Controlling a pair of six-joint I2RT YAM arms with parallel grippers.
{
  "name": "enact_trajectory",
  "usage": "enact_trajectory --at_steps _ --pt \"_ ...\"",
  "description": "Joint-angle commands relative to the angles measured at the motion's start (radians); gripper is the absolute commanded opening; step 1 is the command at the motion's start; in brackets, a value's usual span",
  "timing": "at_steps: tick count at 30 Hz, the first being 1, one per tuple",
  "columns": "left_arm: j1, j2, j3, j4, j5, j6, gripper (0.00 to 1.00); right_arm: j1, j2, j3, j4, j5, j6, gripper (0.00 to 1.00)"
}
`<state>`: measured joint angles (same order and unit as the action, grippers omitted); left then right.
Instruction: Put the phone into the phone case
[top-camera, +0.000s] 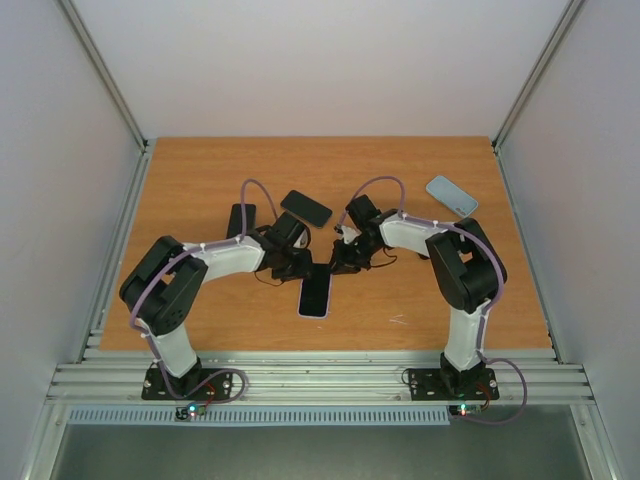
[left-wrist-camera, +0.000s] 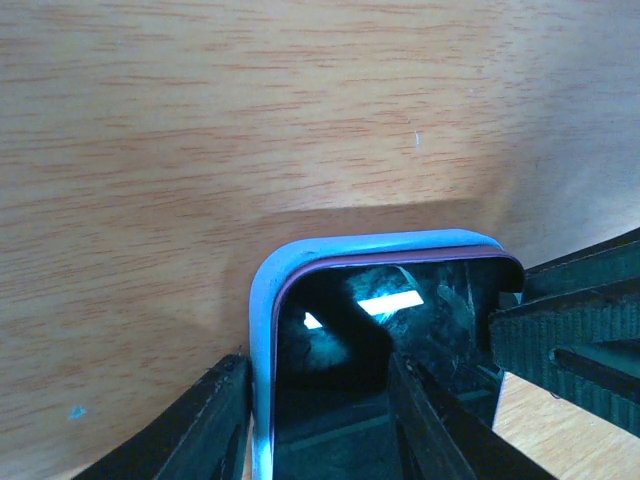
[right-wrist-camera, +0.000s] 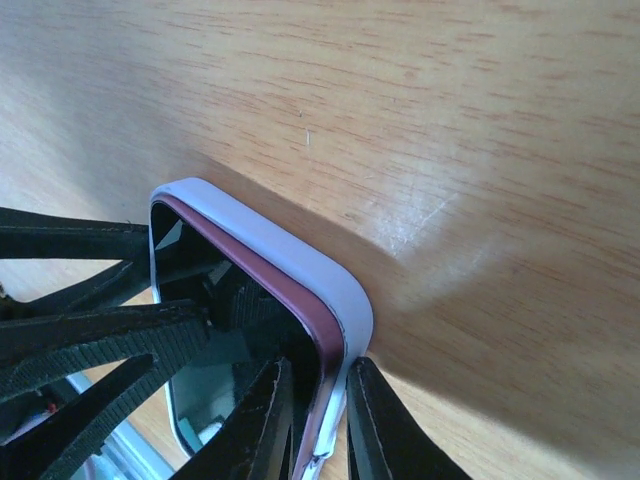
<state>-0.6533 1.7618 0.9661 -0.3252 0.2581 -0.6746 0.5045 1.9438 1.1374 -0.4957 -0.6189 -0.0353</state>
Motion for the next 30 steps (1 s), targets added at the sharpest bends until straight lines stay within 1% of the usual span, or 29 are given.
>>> enact_trajectory --at_steps 1,4,13,16,18,21,24,27,30 --pt "-0.024 0.050 -0.004 -0.049 -0.054 0.008 0.40 0.066 0.159 -0.012 -0.056 0.356 -0.015 0.15" --pt "-0.030 0.047 -0.007 -0.056 -0.070 0.007 0.41 0.083 0.190 0.018 -0.108 0.437 -0.015 0.15" --pt "-0.045 0.041 -0.019 -0.073 -0.112 0.004 0.46 0.135 0.246 0.067 -0.192 0.586 -0.008 0.15" --pt "-0.048 0.038 -0.027 -0.075 -0.123 0.002 0.46 0.146 0.227 0.059 -0.168 0.556 -0.009 0.14" --pt "-0.049 0.038 -0.028 -0.088 -0.146 0.002 0.44 0.148 0.198 0.048 -0.146 0.528 -0.008 0.15" --pt "-0.049 0.041 -0.030 -0.108 -0.186 0.004 0.41 0.155 0.116 0.005 -0.093 0.492 -0.007 0.15" --pt "-0.053 0.053 -0.024 -0.134 -0.229 0.004 0.40 0.157 0.030 -0.024 -0.055 0.441 -0.005 0.16" --pt "-0.065 0.080 -0.006 -0.173 -0.273 0.010 0.40 0.158 -0.039 -0.057 -0.011 0.394 0.008 0.18" --pt "-0.065 0.118 0.003 -0.189 -0.301 0.012 0.38 0.158 -0.112 -0.099 0.042 0.353 0.022 0.22"
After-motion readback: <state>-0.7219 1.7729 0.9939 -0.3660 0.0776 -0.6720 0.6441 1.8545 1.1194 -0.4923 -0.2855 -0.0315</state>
